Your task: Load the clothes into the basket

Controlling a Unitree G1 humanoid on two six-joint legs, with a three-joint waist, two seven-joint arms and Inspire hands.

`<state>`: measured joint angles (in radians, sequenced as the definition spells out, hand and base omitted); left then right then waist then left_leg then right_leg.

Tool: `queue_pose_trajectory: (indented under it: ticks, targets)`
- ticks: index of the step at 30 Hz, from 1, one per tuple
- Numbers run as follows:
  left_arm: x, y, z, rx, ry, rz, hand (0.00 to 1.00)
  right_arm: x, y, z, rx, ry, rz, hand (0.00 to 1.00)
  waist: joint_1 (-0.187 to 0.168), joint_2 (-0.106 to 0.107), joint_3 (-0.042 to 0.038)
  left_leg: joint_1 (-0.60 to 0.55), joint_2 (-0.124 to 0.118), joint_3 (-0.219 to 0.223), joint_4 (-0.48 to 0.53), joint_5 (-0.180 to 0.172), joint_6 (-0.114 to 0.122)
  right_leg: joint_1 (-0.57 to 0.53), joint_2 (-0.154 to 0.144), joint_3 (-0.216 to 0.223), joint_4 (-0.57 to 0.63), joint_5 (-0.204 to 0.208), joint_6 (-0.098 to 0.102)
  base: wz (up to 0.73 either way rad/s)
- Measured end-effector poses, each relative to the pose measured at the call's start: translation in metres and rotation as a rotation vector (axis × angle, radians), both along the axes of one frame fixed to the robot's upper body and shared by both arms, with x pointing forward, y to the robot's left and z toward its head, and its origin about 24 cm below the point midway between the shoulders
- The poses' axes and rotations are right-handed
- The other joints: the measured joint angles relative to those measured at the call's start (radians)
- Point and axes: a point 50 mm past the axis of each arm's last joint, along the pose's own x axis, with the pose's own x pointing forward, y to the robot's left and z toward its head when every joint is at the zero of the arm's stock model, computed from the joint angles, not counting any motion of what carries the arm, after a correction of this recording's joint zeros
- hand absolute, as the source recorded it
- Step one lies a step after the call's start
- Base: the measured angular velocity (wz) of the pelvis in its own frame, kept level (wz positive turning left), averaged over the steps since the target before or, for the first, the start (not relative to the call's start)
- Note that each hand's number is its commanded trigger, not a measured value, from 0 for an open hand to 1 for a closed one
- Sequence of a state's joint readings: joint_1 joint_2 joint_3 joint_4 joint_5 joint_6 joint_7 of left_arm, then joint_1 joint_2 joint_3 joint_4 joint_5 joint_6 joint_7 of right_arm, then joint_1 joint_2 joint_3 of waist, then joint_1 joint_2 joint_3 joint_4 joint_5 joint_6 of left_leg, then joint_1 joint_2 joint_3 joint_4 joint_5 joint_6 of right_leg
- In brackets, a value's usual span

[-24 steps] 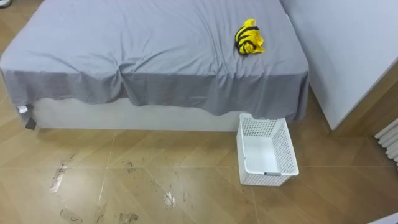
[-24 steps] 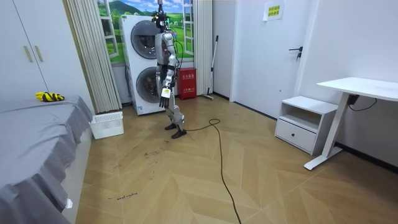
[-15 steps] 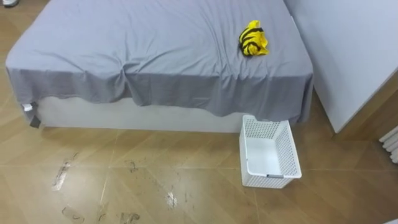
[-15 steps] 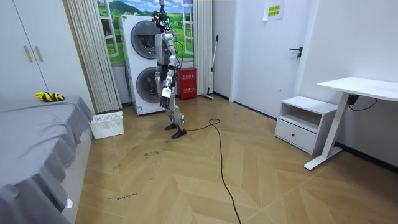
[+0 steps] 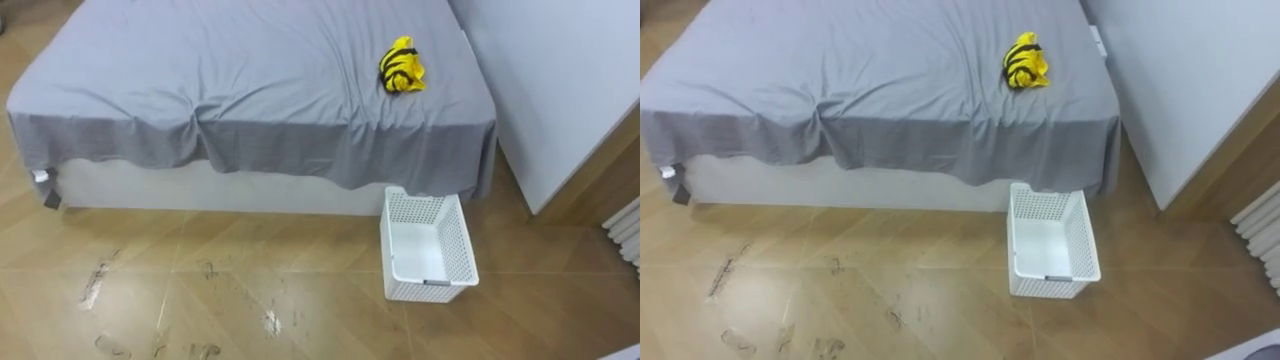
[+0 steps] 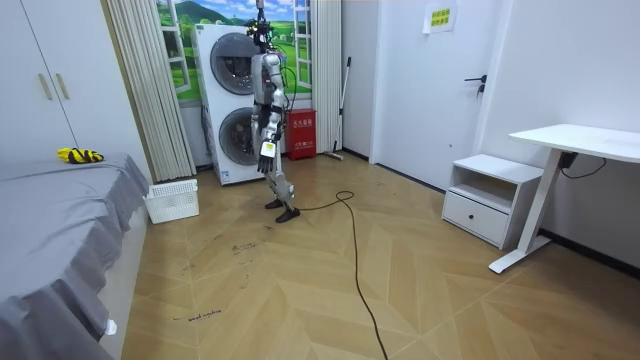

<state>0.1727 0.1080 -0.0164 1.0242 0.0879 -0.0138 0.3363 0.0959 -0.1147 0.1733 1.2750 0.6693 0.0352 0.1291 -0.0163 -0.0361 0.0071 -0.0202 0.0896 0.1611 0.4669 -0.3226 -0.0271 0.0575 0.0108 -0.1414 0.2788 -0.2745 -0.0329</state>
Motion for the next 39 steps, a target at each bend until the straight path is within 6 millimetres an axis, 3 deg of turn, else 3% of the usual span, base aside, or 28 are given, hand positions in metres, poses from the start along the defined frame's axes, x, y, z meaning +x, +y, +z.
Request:
queue_pose_trajectory:
  ticks: [3,4,7,8,9,11,12,13,14,15,19,20,21,22,23,24,25,26,27,28,30,32,33,34,35,36,38,39]
  targets:
    - [0.003,0.005,0.002,-0.011,-0.03,0.025,0.0,-0.001,-0.001,0.0,-0.008,-0.025,-0.018,0.0,-0.008,0.008,0.0045,-0.125,0.054,-0.013,0.282,0.029,0.016,0.032,0.022,0.014,0.015,-0.029,-0.032,-0.01]
    - [0.003,0.004,0.002,-0.017,-0.038,0.033,0.0,-0.002,-0.001,0.0,-0.008,-0.025,-0.031,0.0,-0.007,0.005,0.007,-0.145,0.055,-0.018,0.317,0.035,0.019,0.042,0.021,0.016,0.015,-0.033,-0.036,0.09]
    - [0.007,-0.004,0.002,-0.06,-0.081,0.069,0.0,-0.006,-0.006,0.001,-0.019,-0.023,-0.048,0.0,-0.007,-0.001,0.0047,-0.251,-0.043,-0.022,0.159,0.037,0.026,0.052,-0.02,0.017,0.02,-0.057,-0.03,-0.03]
    - [0.007,-0.006,0.001,-0.077,-0.09,0.086,0.0,-0.006,-0.008,0.001,-0.025,-0.022,-0.045,0.0,0.0,0.0,0.0044,-0.288,-0.081,-0.023,0.009,0.085,0.012,0.057,-0.033,0.031,0.02,-0.068,-0.023,-0.41]
    - [0.003,-0.007,0.001,-0.092,-0.093,0.115,0.0,-0.007,-0.009,0.001,-0.034,-0.015,-0.047,0.0,0.007,0.004,0.006,-0.315,-0.091,-0.024,-0.119,0.167,0.009,0.066,-0.047,0.038,0.019,-0.081,-0.02,-0.53]
    - [-0.01,-0.005,-0.001,-0.106,-0.08,0.18,0.0,-0.012,-0.011,0.001,-0.041,-0.003,-0.047,0.0,0.01,0.008,0.0076,-0.323,-0.084,-0.029,-0.245,0.263,0.005,0.098,-0.058,0.071,0.014,-0.11,-0.006,-0.58]
    - [-0.017,-0.005,-0.002,-0.112,-0.07,0.201,0.0,-0.016,-0.011,0.001,-0.044,0.001,-0.053,0.0,0.001,0.002,0.0041,-0.32,-0.094,-0.024,-0.257,0.347,0.013,0.118,-0.075,0.083,0.012,-0.136,0.01,-0.38]
    - [-0.019,-0.006,-0.002,-0.115,-0.07,0.207,0.0,-0.016,-0.012,0.001,-0.048,-0.002,-0.058,0.0,-0.007,-0.001,0.0013,-0.323,-0.108,-0.025,-0.255,0.38,0.035,0.121,-0.086,0.086,0.013,-0.146,0.023,-0.15]
    - [-0.018,-0.006,-0.002,-0.116,-0.085,0.207,0.0,-0.015,-0.014,0.002,-0.058,-0.009,-0.06,0.0,-0.012,-0.008,-0.0101,-0.333,-0.134,-0.018,-0.227,0.402,0.073,0.124,-0.103,0.093,0.002,-0.158,0.048,-0.13]
    - [-0.015,-0.006,-0.001,-0.121,-0.101,0.2,0.0,-0.018,-0.015,0.002,-0.067,-0.003,-0.067,0.0,-0.012,-0.015,-0.0063,-0.344,-0.152,0.001,-0.179,0.382,0.111,0.14,-0.124,0.11,-0.028,-0.152,0.065,-0.17]
    - [-0.012,-0.009,-0.001,-0.157,-0.118,0.168,0.0,-0.017,-0.019,0.003,-0.081,-0.03,-0.089,0.0,0.0,-0.007,-0.0034,-0.365,-0.175,0.046,-0.031,0.236,0.135,0.173,-0.181,0.106,0.006,-0.13,0.086,-0.16]
    - [-0.013,-0.01,-0.002,-0.166,-0.116,0.158,0.0,-0.018,-0.018,0.003,-0.079,-0.033,-0.094,0.0,0.0,-0.007,-0.0042,-0.341,-0.185,0.051,-0.017,0.196,0.141,0.149,-0.198,0.105,0.112,-0.127,0.093,0.03]
    - [-0.01,-0.012,-0.002,-0.17,-0.119,0.143,0.0,-0.017,-0.018,0.003,-0.074,-0.038,-0.109,0.0,-0.001,-0.01,-0.0027,-0.299,-0.201,0.052,-0.024,0.174,0.148,0.106,-0.217,0.104,0.27,-0.094,0.125,0.0]
    - [-0.011,-0.012,-0.002,-0.171,-0.115,0.134,0.0,-0.016,-0.017,0.003,-0.071,-0.045,-0.116,0.0,-0.002,-0.01,-0.0025,-0.275,-0.21,0.05,-0.03,0.163,0.152,0.083,-0.226,0.106,0.348,-0.062,0.131,0.12]
    - [-0.01,-0.014,-0.002,-0.172,-0.112,0.114,0.0,-0.011,-0.017,0.004,-0.07,-0.065,-0.12,0.0,-0.002,-0.01,-0.0023,-0.221,-0.226,0.037,-0.047,0.144,0.159,0.042,-0.24,0.104,0.492,0.038,0.125,0.22]
    - [-0.007,-0.017,-0.002,-0.178,-0.112,0.089,0.0,-0.004,-0.016,0.004,-0.069,-0.09,-0.119,0.0,-0.001,-0.006,-0.0022,-0.165,-0.235,0.017,-0.075,0.127,0.166,0.002,-0.242,0.101,0.602,0.186,0.112,0.28]
    - [-0.005,-0.019,-0.002,-0.179,-0.112,0.065,0.0,0.0,-0.015,0.005,-0.067,-0.103,-0.124,0.0,-0.003,0.003,-0.0002,-0.14,-0.237,0.001,-0.09,0.119,0.173,-0.02,-0.241,0.098,0.646,0.236,0.111,0.17]
    - [0.002,-0.022,-0.001,-0.176,-0.12,0.025,0.0,0.014,-0.012,0.007,-0.056,-0.152,-0.12,0.0,0.015,0.01,0.0014,-0.103,-0.235,-0.018,-0.123,0.11,0.175,-0.094,-0.23,0.087,0.727,0.193,0.081,0.17]
    - [0.01,-0.024,-0.001,-0.174,-0.129,-0.008,0.0,0.03,-0.009,0.01,-0.043,-0.216,-0.111,0.0,0.02,0.019,0.0053,-0.078,-0.221,-0.036,-0.137,0.105,0.167,-0.18,-0.198,0.056,0.764,0.101,0.061,0.2]
    - [0.013,-0.025,0.0,-0.174,-0.135,-0.021,0.0,0.039,-0.007,0.012,-0.035,-0.249,-0.107,0.0,0.017,0.026,0.0054,-0.068,-0.215,-0.049,-0.141,0.104,0.166,-0.219,-0.179,0.046,0.756,0.061,0.049,0.47]
    - [0.023,-0.032,0.001,-0.178,-0.143,-0.091,0.0,0.067,-0.003,0.021,-0.02,-0.353,-0.094,0.0,0.011,0.041,0.0154,-0.014,-0.19,-0.095,-0.162,0.079,0.16,-0.347,-0.1,0.011,0.582,-0.021,0.036,0.55]
    - [0.024,-0.039,0.001,-0.192,-0.136,-0.138,0.0,0.079,-0.002,0.026,-0.027,-0.393,-0.083,0.0,-0.003,0.05,0.0149,0.026,-0.169,-0.138,-0.172,0.05,0.148,-0.378,-0.058,0.002,0.315,0.008,0.032,0.56]
    - [0.024,-0.042,0.0,-0.199,-0.13,-0.157,0.0,0.088,-0.001,0.029,-0.034,-0.42,-0.079,0.0,-0.005,0.05,0.0154,0.06,-0.164,-0.16,-0.187,0.032,0.14,-0.39,-0.051,-0.001,0.14,0.093,0.032,0.52]
    - [0.023,-0.044,0.0,-0.203,-0.123,-0.164,0.0,0.091,-0.002,0.03,-0.04,-0.432,-0.081,0.0,-0.005,0.056,0.0138,0.077,-0.157,-0.171,-0.193,0.022,0.135,-0.392,-0.05,-0.006,0.086,0.147,0.029,0.42]
    - [0.021,-0.046,-0.001,-0.209,-0.11,-0.175,0.0,0.095,-0.002,0.033,-0.055,-0.456,-0.086,0.0,-0.005,0.068,0.0026,0.107,-0.138,-0.192,-0.198,0.002,0.123,-0.384,-0.038,-0.02,0.007,0.231,0.016,0.28]
    - [0.022,-0.045,-0.001,-0.201,-0.108,-0.195,0.0,0.101,-0.002,0.037,-0.062,-0.491,-0.087,0.0,-0.001,0.071,-0.0077,0.118,-0.118,-0.197,-0.197,-0.018,0.105,-0.37,-0.02,-0.037,-0.006,0.269,-0.021,0.2]
    - [0.02,-0.043,-0.001,-0.199,-0.101,-0.196,0.0,0.113,-0.001,0.044,-0.071,-0.543,-0.092,0.0,0.003,0.096,-0.0054,0.138,-0.077,-0.185,-0.189,-0.037,0.067,-0.343,0.004,-0.082,0.028,0.27,-0.057,0.04]
    - [0.015,-0.042,-0.001,-0.198,-0.096,-0.187,0.0,0.118,0.001,0.049,-0.072,-0.574,-0.087,0.0,0.0,0.105,-0.0055,0.156,-0.056,-0.158,-0.179,-0.041,0.038,-0.332,0.02,-0.09,0.065,0.224,-0.063,0.04]
